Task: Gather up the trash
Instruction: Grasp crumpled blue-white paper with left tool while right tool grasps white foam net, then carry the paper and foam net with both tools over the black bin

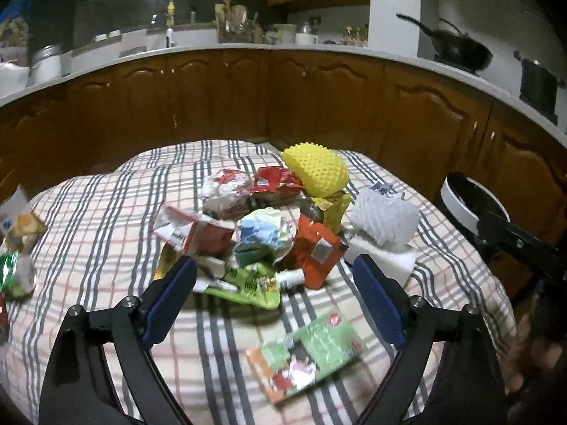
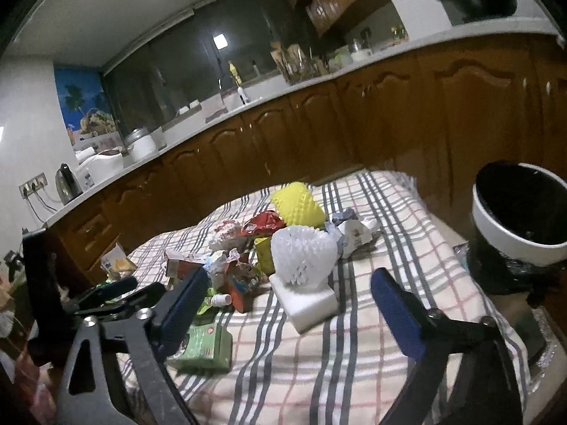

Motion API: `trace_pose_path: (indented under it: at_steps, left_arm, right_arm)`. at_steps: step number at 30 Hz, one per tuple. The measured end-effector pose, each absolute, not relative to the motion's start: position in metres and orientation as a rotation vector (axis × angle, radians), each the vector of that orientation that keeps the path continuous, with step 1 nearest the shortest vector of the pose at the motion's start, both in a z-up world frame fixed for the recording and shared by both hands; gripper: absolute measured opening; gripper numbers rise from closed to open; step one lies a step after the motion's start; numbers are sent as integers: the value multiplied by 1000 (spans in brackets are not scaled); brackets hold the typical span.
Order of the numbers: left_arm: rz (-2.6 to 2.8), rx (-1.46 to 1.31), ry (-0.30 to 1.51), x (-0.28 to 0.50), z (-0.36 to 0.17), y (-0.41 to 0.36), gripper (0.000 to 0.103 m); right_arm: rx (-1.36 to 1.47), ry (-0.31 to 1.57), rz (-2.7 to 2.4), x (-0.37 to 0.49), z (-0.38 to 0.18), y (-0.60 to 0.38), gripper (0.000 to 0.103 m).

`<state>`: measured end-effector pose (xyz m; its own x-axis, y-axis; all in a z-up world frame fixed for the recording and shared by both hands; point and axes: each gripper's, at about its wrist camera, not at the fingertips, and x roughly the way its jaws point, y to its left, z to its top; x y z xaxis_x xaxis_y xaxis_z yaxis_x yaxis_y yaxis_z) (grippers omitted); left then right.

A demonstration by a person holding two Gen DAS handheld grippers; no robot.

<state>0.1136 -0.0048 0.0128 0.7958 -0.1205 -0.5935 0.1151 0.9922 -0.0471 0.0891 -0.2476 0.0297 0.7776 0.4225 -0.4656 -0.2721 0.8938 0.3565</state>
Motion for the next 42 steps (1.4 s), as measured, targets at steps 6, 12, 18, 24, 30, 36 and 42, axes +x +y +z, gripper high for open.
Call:
trace_pose_path:
  at_steps: [6,12,18,24,30,36,42]
  left_arm:
    - [-134,33,693,151,12,-11,82]
    - [-139,38,747,180,6,-7,73]
    - [-131,61,833,205,-13,-6,60]
    - [-141,55,881,217,-30,-5,35]
    - [-166,71,840,211,-25,-9,17]
    - [-200,38,774,200,0,-10,15]
    - [-251,23,702,183,31,-21,15]
  right_arm:
    - [295,653,407,126,20,-243,78]
    - [278,700,418,150,14,-234,74]
    - [259,745,419,167,3,-227,65]
    - [257,779,410,177,-9,-227,32]
    - [267,742,426,169,-2,-228,18]
    - [308,675,455,156,22,-237,18]
    - [320,616,451,142,41,-253,18]
